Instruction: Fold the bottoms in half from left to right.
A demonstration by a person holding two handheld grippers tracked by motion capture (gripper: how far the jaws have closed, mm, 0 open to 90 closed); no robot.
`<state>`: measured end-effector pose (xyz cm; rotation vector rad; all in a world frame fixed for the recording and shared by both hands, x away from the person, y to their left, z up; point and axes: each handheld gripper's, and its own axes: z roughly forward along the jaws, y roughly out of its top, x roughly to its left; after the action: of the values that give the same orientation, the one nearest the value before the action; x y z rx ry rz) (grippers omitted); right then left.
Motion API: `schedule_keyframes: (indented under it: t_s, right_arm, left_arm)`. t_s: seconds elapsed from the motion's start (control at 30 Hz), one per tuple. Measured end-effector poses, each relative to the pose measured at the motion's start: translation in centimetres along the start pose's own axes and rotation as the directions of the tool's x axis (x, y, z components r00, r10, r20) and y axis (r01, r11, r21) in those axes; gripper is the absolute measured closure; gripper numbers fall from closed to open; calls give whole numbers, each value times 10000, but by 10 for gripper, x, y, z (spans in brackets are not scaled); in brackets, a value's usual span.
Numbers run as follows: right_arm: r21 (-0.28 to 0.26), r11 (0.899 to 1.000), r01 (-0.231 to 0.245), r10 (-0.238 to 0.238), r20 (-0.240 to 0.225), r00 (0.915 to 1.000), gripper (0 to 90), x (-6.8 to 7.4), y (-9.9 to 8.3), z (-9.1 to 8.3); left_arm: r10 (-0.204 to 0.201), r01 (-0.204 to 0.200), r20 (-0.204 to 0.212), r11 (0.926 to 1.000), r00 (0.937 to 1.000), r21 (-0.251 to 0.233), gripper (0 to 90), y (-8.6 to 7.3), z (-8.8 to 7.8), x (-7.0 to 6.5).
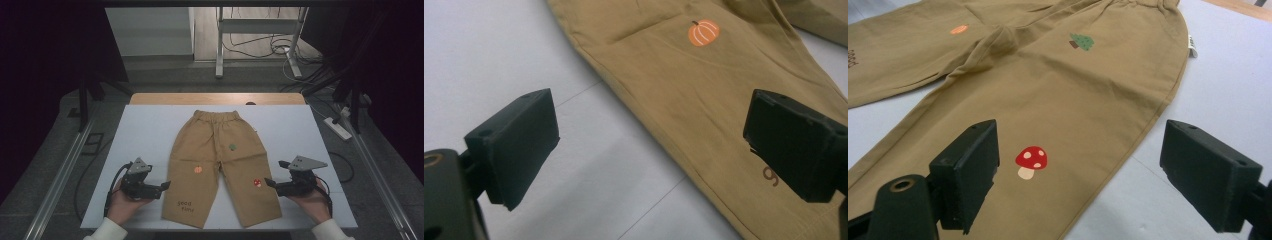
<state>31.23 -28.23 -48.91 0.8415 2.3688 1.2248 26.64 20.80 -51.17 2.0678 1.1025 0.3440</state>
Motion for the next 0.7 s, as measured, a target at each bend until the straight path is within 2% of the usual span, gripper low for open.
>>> schedule_keyframes:
  t_s: [0.2, 0.43, 0.7]
  right_arm:
    - [63, 10000, -40, 40, -103, 9999, 165, -1, 1, 4]
    - [67, 10000, 4, -3, -101, 9999, 164, 4, 4, 4]
    - [145, 9999, -1, 3, -132, 9999, 165, 7, 4, 5]
  left_arm:
    - [-139, 140, 31, 9998, 9999, -148, 73, -2, -4, 2]
    - [-117, 119, 101, 9998, 9999, -159, 73, -4, -6, 2]
    - [-11, 18, 341, 9998, 9994, -193, 74, 1, -3, 2]
